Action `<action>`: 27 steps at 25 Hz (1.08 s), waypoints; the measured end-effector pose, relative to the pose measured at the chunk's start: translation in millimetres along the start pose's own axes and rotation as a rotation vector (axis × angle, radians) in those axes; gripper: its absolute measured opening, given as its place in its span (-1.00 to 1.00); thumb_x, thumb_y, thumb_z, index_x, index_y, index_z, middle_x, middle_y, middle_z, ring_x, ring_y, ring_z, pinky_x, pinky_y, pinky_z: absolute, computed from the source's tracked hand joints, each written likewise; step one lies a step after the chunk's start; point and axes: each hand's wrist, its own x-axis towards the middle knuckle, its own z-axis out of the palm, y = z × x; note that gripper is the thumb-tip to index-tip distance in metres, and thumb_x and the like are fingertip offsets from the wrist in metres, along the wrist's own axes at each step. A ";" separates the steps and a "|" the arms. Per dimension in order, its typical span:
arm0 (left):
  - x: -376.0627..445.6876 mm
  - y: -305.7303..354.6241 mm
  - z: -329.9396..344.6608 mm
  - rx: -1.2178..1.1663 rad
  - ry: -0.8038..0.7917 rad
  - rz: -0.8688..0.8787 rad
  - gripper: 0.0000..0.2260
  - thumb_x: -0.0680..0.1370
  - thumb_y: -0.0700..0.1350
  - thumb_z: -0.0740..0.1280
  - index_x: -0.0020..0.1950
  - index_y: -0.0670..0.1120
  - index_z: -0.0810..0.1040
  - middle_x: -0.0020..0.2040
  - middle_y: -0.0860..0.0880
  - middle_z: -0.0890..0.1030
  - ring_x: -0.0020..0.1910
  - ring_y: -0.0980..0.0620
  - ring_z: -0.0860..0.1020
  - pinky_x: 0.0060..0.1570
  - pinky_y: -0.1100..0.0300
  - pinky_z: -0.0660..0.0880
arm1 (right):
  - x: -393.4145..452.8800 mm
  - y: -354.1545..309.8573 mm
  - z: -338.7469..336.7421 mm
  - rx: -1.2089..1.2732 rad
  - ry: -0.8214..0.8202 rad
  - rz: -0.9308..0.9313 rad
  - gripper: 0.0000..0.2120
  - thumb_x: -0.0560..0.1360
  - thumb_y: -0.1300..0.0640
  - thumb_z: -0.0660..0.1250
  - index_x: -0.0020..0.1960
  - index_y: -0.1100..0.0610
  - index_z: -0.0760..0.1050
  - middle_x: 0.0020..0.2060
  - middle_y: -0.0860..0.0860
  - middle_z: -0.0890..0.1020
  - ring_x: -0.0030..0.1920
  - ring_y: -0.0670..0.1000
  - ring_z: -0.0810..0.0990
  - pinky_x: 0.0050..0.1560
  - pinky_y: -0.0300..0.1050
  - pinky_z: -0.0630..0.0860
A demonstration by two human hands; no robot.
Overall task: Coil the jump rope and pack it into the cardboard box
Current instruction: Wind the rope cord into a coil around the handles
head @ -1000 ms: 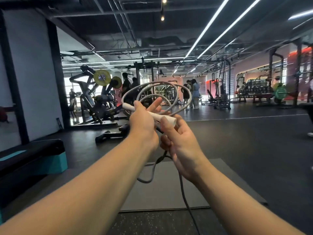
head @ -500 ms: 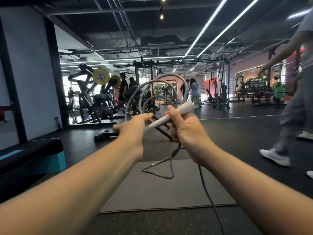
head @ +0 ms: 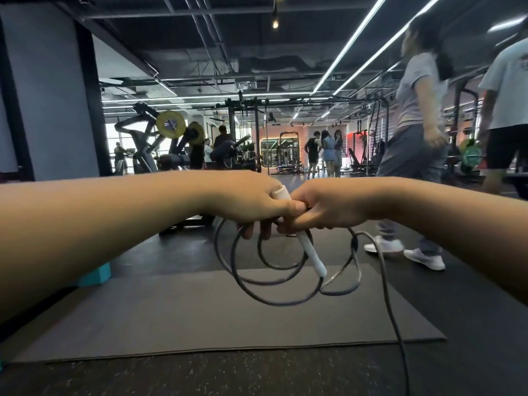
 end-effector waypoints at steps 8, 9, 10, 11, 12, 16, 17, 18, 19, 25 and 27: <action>-6.1 -19.2 8.4 -0.613 0.303 0.047 -0.70 0.65 -0.04 0.23 -0.05 -0.22 0.63 -0.32 -0.01 0.50 -0.45 0.18 0.36 -0.39 0.28 0.30 | -12.3 10.9 -6.5 0.187 0.075 0.039 -0.74 0.58 -0.05 0.38 -0.05 0.14 0.66 -0.39 -0.12 0.63 -0.45 -0.16 0.40 -0.40 -0.27 0.33; -8.7 -20.5 6.4 -0.629 0.284 0.033 -0.70 0.65 -0.07 0.23 0.02 -0.26 0.65 -0.30 -0.01 0.54 -0.43 0.20 0.40 -0.39 0.33 0.33 | -13.5 11.3 -6.4 0.151 0.097 0.056 -0.73 0.58 -0.06 0.38 -0.10 0.13 0.67 -0.45 -0.12 0.57 -0.47 -0.14 0.39 -0.42 -0.24 0.32; -9.7 -21.4 4.5 -0.635 0.250 0.008 -0.72 0.64 -0.12 0.24 0.11 -0.29 0.65 -0.28 -0.03 0.58 -0.40 0.20 0.47 -0.39 0.39 0.37 | -13.3 10.7 -6.2 0.102 0.118 0.058 -0.72 0.59 -0.06 0.37 -0.12 0.14 0.66 -0.46 -0.07 0.55 -0.46 -0.11 0.40 -0.42 -0.19 0.32; -9.7 -20.7 1.3 -0.656 0.179 -0.032 -0.73 0.62 -0.20 0.23 0.18 -0.32 0.62 -0.26 -0.08 0.61 -0.36 0.16 0.54 -0.38 0.40 0.41 | -12.1 8.2 -5.9 0.040 0.126 0.047 -0.71 0.60 -0.05 0.35 -0.14 0.15 0.63 -0.42 0.03 0.57 -0.43 -0.07 0.43 -0.38 -0.10 0.36; -8.8 -19.4 -3.3 -0.693 0.078 -0.085 -0.71 0.58 -0.28 0.22 0.24 -0.38 0.57 -0.26 -0.15 0.63 -0.31 0.08 0.60 -0.37 0.37 0.47 | -9.8 5.4 -4.9 -0.020 0.119 0.032 -0.70 0.61 -0.04 0.33 -0.15 0.15 0.59 -0.36 0.14 0.59 -0.39 -0.03 0.46 -0.33 -0.02 0.39; -4.8 -15.3 -40.8 -0.746 -0.329 -0.245 -0.46 0.40 -0.21 0.30 0.38 -0.32 0.48 -0.10 -0.25 0.70 -0.04 -0.22 0.68 -0.01 0.01 0.59 | 1.5 -9.8 -8.6 -0.207 0.041 -0.005 -0.69 0.67 0.02 0.23 -0.23 0.07 0.38 -0.37 0.03 0.45 -0.38 -0.01 0.36 -0.29 -0.09 0.32; -3.4 -11.6 -47.6 -0.694 -0.397 -0.246 -0.47 0.42 -0.15 0.34 0.39 -0.26 0.50 -0.02 -0.24 0.71 0.00 -0.21 0.67 0.13 -0.08 0.56 | 3.1 -12.0 -11.4 -0.264 0.026 -0.003 -0.68 0.67 0.04 0.22 -0.25 0.05 0.34 -0.37 -0.01 0.42 -0.38 -0.03 0.33 -0.29 -0.10 0.29; -0.5 -7.9 -50.3 -0.631 -0.420 -0.237 -0.50 0.48 -0.10 0.36 0.40 -0.23 0.50 -0.01 -0.20 0.72 0.00 -0.19 0.68 0.21 -0.11 0.53 | 4.5 -12.4 -14.0 -0.321 0.018 -0.004 -0.67 0.67 0.05 0.22 -0.26 0.04 0.32 -0.37 -0.02 0.41 -0.37 -0.04 0.32 -0.28 -0.10 0.29; 2.8 -4.1 -50.2 -0.562 -0.409 -0.219 -0.53 0.54 -0.02 0.38 0.38 -0.22 0.51 -0.07 -0.15 0.70 -0.03 -0.16 0.68 0.23 -0.12 0.53 | 4.9 -12.0 -16.0 -0.364 0.015 -0.014 -0.68 0.67 0.06 0.22 -0.26 0.04 0.32 -0.35 -0.01 0.42 -0.35 -0.04 0.33 -0.26 -0.09 0.31; 5.1 -12.9 -27.9 -0.516 -0.130 -0.080 -0.45 0.55 0.24 0.31 0.02 -0.28 0.66 -0.41 0.01 0.44 -0.39 0.02 0.45 -0.22 0.13 0.51 | -10.0 -4.6 -32.1 -0.151 0.116 -0.039 -0.74 0.54 -0.17 0.39 -0.10 0.02 0.54 -0.30 -0.19 0.60 -0.30 -0.17 0.52 -0.25 -0.17 0.43; -5.8 -23.4 -28.3 -0.497 -0.105 -0.049 -0.54 0.54 0.24 0.30 -0.17 -0.17 0.63 -0.43 0.01 0.42 -0.39 0.01 0.44 -0.23 0.13 0.45 | -20.5 3.8 -43.3 0.004 0.139 0.040 -0.59 0.49 -0.29 0.36 -0.14 0.07 0.59 -0.45 -0.21 0.53 -0.44 -0.21 0.42 -0.34 -0.27 0.31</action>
